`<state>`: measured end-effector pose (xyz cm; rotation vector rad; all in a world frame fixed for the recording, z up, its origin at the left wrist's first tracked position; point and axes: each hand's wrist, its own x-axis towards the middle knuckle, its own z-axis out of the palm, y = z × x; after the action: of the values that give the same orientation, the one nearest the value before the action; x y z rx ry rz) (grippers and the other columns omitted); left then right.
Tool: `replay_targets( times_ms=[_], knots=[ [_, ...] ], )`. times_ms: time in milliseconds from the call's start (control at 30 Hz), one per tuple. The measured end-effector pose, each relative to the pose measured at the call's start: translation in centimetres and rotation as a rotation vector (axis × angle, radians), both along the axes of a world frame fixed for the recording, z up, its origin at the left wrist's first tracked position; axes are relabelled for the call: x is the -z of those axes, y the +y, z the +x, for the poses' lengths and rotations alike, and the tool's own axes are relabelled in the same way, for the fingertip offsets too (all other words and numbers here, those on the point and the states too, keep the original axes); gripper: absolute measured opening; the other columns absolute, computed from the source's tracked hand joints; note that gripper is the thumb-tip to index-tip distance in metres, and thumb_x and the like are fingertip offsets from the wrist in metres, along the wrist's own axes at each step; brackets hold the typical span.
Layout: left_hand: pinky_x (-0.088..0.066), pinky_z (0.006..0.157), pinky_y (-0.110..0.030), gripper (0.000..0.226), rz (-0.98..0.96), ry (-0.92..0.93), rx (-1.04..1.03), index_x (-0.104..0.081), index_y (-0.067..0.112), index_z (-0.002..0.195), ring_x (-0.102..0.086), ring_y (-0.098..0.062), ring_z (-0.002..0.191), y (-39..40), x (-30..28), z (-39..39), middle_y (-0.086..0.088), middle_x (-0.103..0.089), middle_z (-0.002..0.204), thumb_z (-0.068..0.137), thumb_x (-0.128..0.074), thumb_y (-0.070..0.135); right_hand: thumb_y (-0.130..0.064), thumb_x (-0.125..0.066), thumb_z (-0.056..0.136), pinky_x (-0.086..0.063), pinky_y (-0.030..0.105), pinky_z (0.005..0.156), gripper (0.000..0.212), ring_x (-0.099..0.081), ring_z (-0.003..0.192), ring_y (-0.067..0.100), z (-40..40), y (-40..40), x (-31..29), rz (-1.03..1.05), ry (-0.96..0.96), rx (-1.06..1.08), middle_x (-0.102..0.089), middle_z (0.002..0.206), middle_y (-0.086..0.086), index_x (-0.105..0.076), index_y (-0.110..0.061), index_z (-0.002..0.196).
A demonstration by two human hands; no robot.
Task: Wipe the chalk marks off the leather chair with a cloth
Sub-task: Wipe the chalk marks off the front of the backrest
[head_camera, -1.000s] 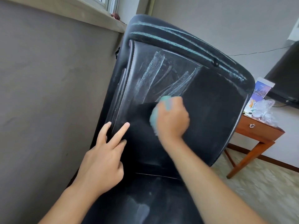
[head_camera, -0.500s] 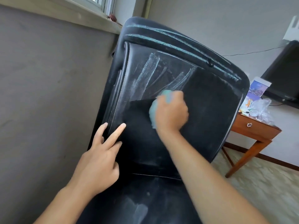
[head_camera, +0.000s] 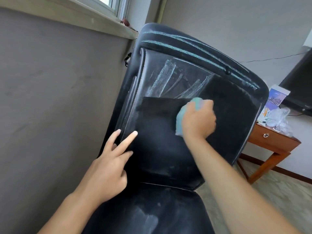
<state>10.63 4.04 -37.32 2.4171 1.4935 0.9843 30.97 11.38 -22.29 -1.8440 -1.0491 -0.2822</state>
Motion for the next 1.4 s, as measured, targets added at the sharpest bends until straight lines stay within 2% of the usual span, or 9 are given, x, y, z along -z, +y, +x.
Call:
replay_targets(
  times_ms=[133,267,533,733,1000,1067,1167,1267,1400],
  knots=[
    [-0.057,0.09,-0.03,0.065,0.048,-0.069,0.021,-0.071,0.016,0.13,0.011,-0.004,0.159,0.6,0.3,-0.9,0.039,0.0,0.166,0.074,-0.048,-0.008,-0.032,-0.056,0.092,-0.046,0.04,0.066,0.019,-0.062,0.081,0.034,-10.2,-0.4,4.0,0.058,-0.19,-0.394,-0.062,0.091,-0.001,-0.049,-0.015,0.095],
    [-0.049,0.105,-0.037,0.057,0.148,-0.207,0.034,-0.078,0.017,0.107,-0.022,-0.008,0.157,0.5,0.3,-1.4,0.024,-0.042,0.16,0.069,-0.054,-0.018,-0.029,-0.062,0.092,-0.048,0.036,0.049,0.013,-0.055,0.063,0.02,-5.7,-2.2,5.2,0.219,-0.534,-0.578,-0.055,0.086,-0.005,-0.064,-0.019,0.1],
    [-0.059,0.061,-0.041,0.032,0.31,-0.338,-0.161,-0.071,0.013,0.078,-0.065,-0.016,0.106,0.0,-1.1,-1.0,0.004,-0.07,0.117,0.081,-0.039,0.008,-0.02,-0.063,0.094,-0.044,0.037,0.045,0.014,-0.053,0.064,0.022,-5.5,-0.2,3.9,0.348,-1.136,-0.711,-0.06,0.086,0.005,-0.074,-0.022,0.1],
    [-0.06,0.077,-0.042,0.032,0.285,-0.406,-0.254,-0.076,0.013,0.091,-0.069,-0.018,0.101,0.2,-0.7,-3.0,0.008,-0.073,0.113,0.078,-0.05,-0.001,-0.025,-0.061,0.094,-0.051,0.038,0.047,0.018,-0.059,0.078,0.027,-7.2,4.1,-4.5,0.387,-0.864,-0.434,-0.058,0.1,0.01,-0.069,-0.019,0.109],
    [-0.055,0.08,-0.038,0.044,0.248,-0.603,-0.399,-0.076,0.013,0.098,-0.069,-0.022,0.096,0.0,-2.1,-2.7,0.005,-0.075,0.106,0.074,-0.041,0.004,-0.015,-0.058,0.098,-0.054,0.038,0.062,0.03,-0.059,0.08,0.03,-6.8,-1.2,12.2,0.427,-0.912,-0.627,-0.046,0.122,0.007,-0.071,-0.019,0.125],
    [-0.055,0.08,-0.041,0.044,0.219,-0.628,-0.412,-0.075,0.013,0.098,-0.068,-0.023,0.094,-0.1,-1.9,-2.6,0.003,-0.074,0.104,0.072,-0.04,0.007,-0.015,-0.059,0.1,-0.055,0.039,0.072,0.04,-0.058,0.083,0.028,-6.5,-2.5,15.5,0.362,-1.063,-0.71,-0.044,0.124,0.003,-0.06,-0.033,0.135],
    [-0.056,0.082,-0.041,0.042,0.176,-0.634,-0.394,-0.075,0.013,0.097,-0.068,-0.023,0.094,-0.4,-1.7,-2.2,0.005,-0.073,0.104,0.072,-0.041,0.009,-0.049,-0.05,0.104,-0.049,0.036,0.093,0.03,-0.056,0.104,0.02,-6.9,-3.4,17.6,0.072,-1.033,-0.887,-0.05,0.115,-0.015,-0.044,-0.077,0.109],
    [-0.055,0.083,-0.039,0.041,0.168,-0.618,-0.374,-0.074,0.015,0.094,-0.067,-0.021,0.096,-0.5,-1.1,-2.5,0.007,-0.073,0.105,0.072,-0.041,0.008,-0.043,-0.053,0.101,-0.051,0.035,0.085,0.015,-0.057,0.098,0.021,-5.4,-4.1,21.7,-0.184,-1.038,-1.022,-0.052,0.115,-0.009,-0.057,-0.052,0.113],
    [-0.057,0.085,-0.041,0.04,0.154,-0.497,-0.297,-0.073,0.018,0.102,-0.068,-0.021,0.103,-0.4,-0.3,-2.8,0.011,-0.07,0.117,0.077,-0.043,0.009,-0.022,-0.084,0.067,-0.051,0.029,0.052,0.053,-0.057,0.076,0.02,-1.2,-4.1,27.5,-0.449,-1.042,-0.871,-0.046,0.122,-0.001,-0.061,-0.027,0.114]
  ],
)
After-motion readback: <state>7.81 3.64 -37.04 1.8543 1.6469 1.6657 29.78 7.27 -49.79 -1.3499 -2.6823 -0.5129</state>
